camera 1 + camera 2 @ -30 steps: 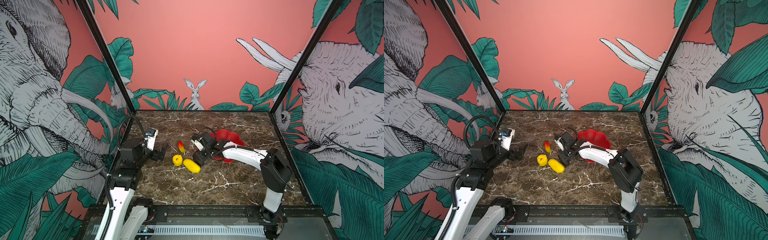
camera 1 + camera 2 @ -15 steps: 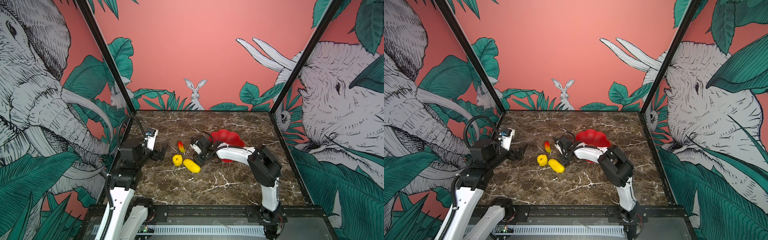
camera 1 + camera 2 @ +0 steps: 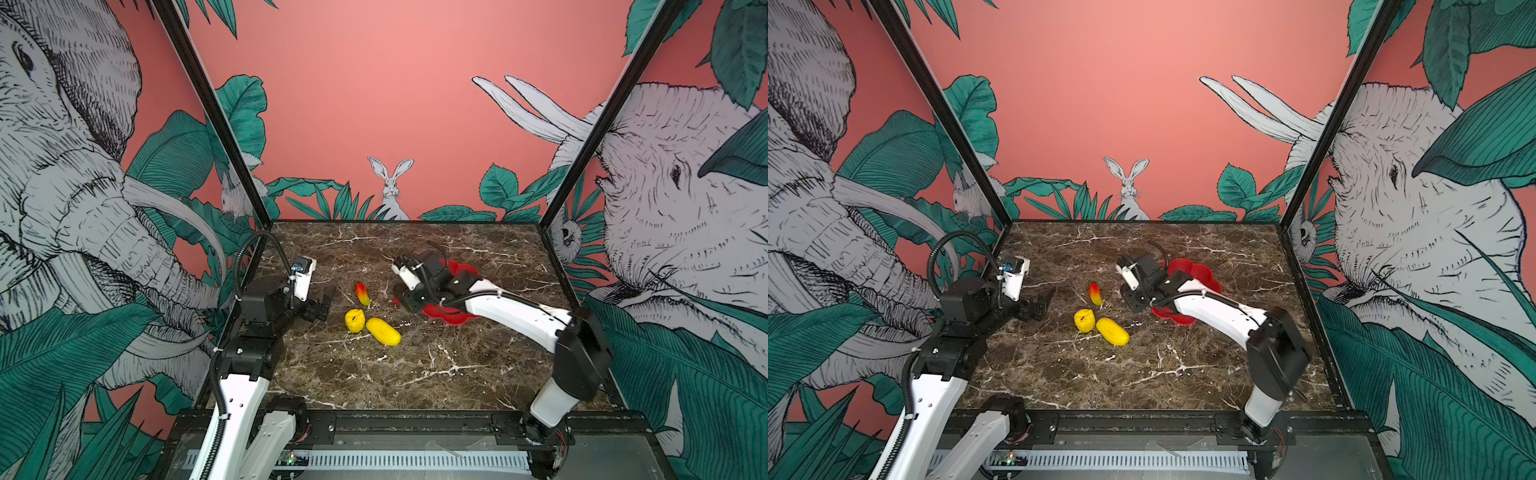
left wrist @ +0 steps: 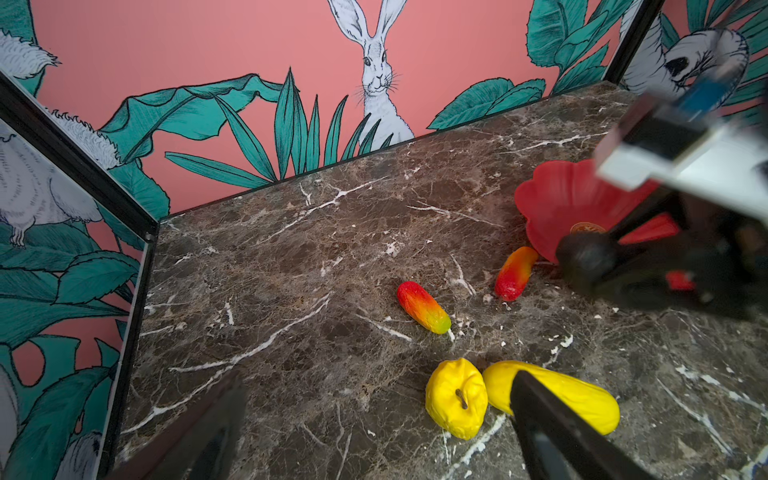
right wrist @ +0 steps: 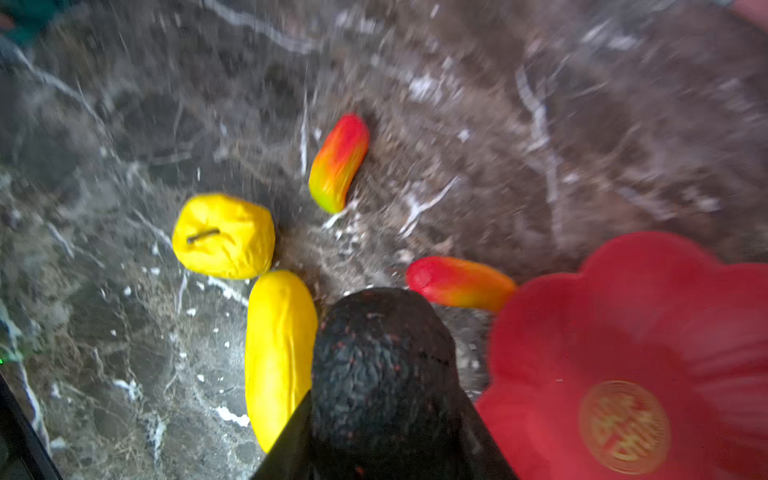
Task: Place and organize the fake fruits in the fruit bowl
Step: 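Carry the avocado with the right gripper into the red bowl, then open the right gripper to release the avocado in the bowl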
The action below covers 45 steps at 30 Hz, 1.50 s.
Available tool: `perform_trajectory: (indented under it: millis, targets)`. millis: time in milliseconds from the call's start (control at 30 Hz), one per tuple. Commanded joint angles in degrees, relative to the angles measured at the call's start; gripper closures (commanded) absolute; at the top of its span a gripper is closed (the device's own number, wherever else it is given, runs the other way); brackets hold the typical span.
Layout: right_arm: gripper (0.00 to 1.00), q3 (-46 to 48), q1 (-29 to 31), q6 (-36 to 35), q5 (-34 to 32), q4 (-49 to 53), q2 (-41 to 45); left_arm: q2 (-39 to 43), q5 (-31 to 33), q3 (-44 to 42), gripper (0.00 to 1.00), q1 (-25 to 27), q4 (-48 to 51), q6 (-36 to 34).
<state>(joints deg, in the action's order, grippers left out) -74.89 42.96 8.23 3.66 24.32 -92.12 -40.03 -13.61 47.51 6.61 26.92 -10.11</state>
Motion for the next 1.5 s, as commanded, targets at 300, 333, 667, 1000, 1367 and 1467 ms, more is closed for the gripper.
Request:
perform_trajectory:
  millis: [300,333,667,1000,1367,1467]
  targets:
    - [0.71,11.2,-19.2,-0.4,-6.3,-4.8,-2.4,0.6,0.8,-1.0,0.00,0.0,-0.1,-0.8]
    - [0.71,11.2,-19.8,-0.5,-6.1,-5.0,-3.5,0.5,0.7,-0.9,0.00,0.0,0.0,-0.8]
    - [0.69,9.6,-22.2,-2.2,-7.1,-6.8,-9.8,0.4,0.4,-0.9,0.00,0.0,-0.1,-0.9]
    - [0.50,4.8,-23.1,-2.3,-7.3,-5.0,-13.8,0.8,0.4,-1.0,0.00,0.0,0.0,-0.9]
    - [0.20,0.1,-21.8,-7.3,-6.5,3.2,-5.4,1.0,0.6,-1.1,0.00,0.0,0.0,-1.0]
    - [0.01,0.1,-17.6,-12.9,-3.9,4.3,-1.3,0.9,0.7,-0.9,0.00,0.0,0.0,-1.0]
